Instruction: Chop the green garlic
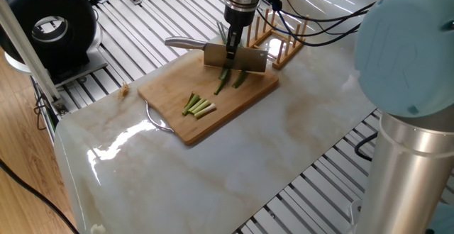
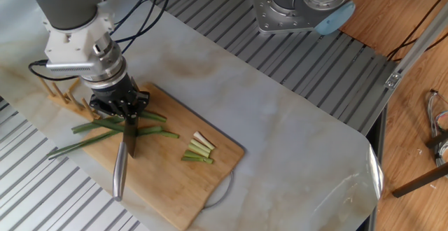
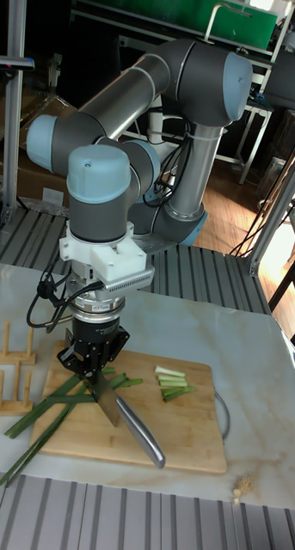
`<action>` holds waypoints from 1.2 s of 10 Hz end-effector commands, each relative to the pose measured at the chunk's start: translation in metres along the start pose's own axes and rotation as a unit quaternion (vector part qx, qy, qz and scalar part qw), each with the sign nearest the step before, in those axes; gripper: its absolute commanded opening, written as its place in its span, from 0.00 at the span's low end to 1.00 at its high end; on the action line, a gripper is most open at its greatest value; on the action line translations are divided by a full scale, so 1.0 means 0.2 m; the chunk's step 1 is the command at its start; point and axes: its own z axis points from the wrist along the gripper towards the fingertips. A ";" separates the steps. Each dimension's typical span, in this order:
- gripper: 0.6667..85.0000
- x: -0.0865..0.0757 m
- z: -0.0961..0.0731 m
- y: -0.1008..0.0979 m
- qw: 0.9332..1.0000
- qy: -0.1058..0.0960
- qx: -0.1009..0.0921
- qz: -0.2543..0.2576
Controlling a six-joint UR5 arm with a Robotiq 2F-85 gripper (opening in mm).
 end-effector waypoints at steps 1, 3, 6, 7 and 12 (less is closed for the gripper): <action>0.01 -0.03 0.00 0.01 1.000 -0.010 -0.006 0.005; 0.01 0.00 -0.05 -0.01 1.000 -0.007 -0.010 -0.002; 0.01 -0.02 -0.03 -0.01 1.000 -0.013 -0.013 -0.001; 0.01 -0.05 0.01 0.00 1.000 -0.016 -0.013 0.004; 0.01 -0.02 -0.01 -0.01 1.000 -0.010 -0.019 0.000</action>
